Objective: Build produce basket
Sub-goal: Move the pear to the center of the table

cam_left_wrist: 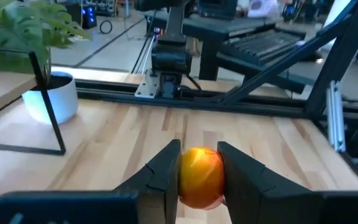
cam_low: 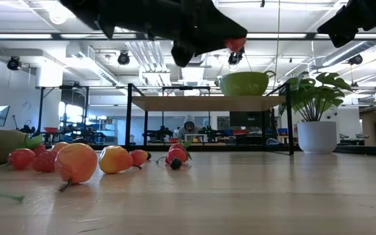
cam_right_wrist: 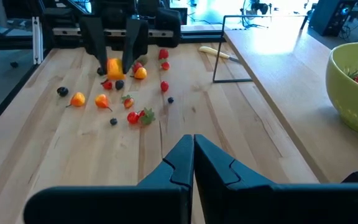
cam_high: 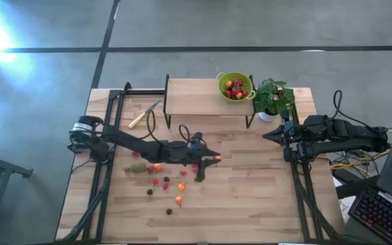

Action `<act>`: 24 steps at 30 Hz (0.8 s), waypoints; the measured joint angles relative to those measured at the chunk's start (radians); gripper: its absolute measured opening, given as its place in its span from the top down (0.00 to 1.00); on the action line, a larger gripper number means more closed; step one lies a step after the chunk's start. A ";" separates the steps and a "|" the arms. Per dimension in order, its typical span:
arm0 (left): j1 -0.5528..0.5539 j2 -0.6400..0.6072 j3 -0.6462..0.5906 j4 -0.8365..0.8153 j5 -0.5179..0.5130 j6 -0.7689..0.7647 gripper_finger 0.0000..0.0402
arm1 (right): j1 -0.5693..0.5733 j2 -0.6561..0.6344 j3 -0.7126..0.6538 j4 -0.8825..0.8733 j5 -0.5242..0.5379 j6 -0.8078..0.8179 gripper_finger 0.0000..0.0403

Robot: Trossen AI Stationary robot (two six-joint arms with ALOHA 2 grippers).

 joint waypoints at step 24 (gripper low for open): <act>0.224 -0.013 0.074 -0.159 -0.040 0.013 0.75 | 0.000 0.000 0.000 0.000 0.000 0.000 0.98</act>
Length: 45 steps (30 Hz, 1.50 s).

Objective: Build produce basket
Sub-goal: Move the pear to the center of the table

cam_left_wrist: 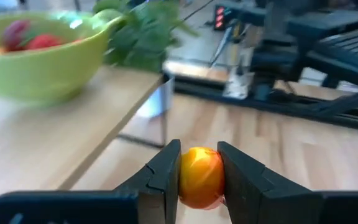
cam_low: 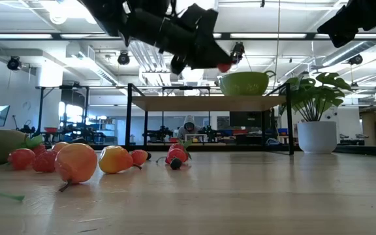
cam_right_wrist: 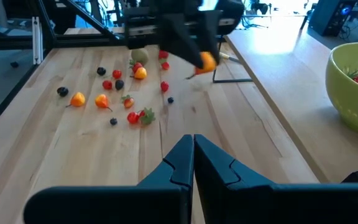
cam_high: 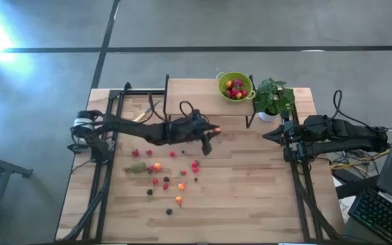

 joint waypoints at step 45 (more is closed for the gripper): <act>-0.081 0.326 0.124 -0.230 0.267 -0.088 0.72 | -0.001 0.000 0.000 0.000 0.000 0.000 0.98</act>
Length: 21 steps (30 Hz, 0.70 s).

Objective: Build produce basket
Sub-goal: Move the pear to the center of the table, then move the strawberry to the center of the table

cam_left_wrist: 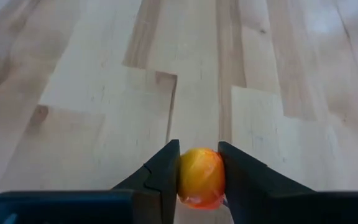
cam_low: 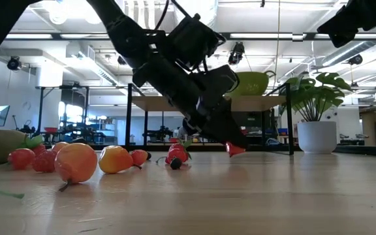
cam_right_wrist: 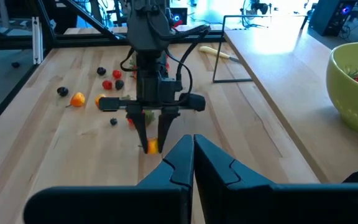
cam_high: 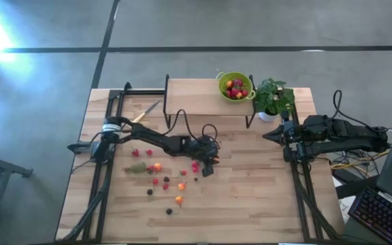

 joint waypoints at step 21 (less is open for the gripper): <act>-0.003 -0.253 0.120 -0.771 -0.076 0.043 0.54 | 0.001 0.000 0.000 0.000 0.000 0.000 0.98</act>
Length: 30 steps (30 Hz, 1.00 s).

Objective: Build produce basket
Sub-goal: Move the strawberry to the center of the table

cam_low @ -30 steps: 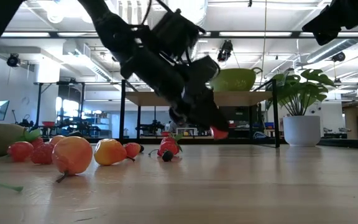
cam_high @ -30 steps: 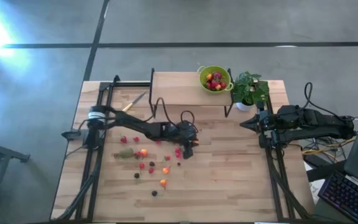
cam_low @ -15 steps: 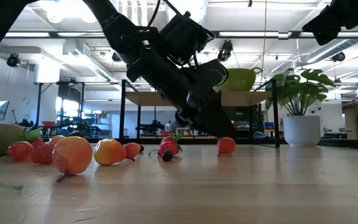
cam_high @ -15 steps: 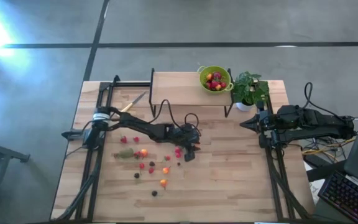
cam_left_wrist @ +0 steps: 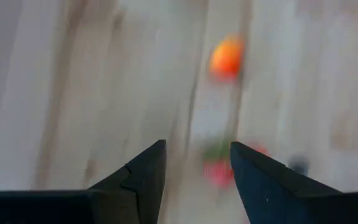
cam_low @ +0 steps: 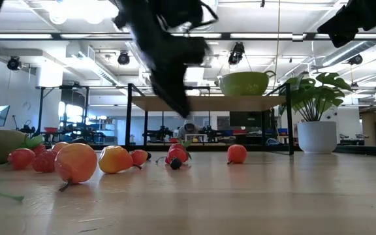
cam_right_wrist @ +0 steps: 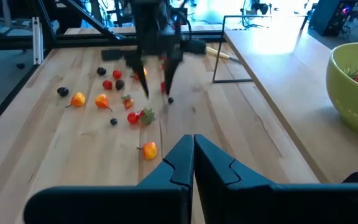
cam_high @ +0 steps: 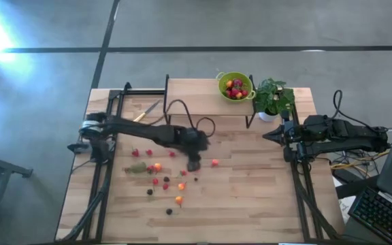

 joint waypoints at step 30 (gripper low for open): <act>-0.107 -0.663 -0.554 -0.604 -0.156 -0.778 0.55 | 0.000 0.000 0.000 0.000 0.000 0.000 0.98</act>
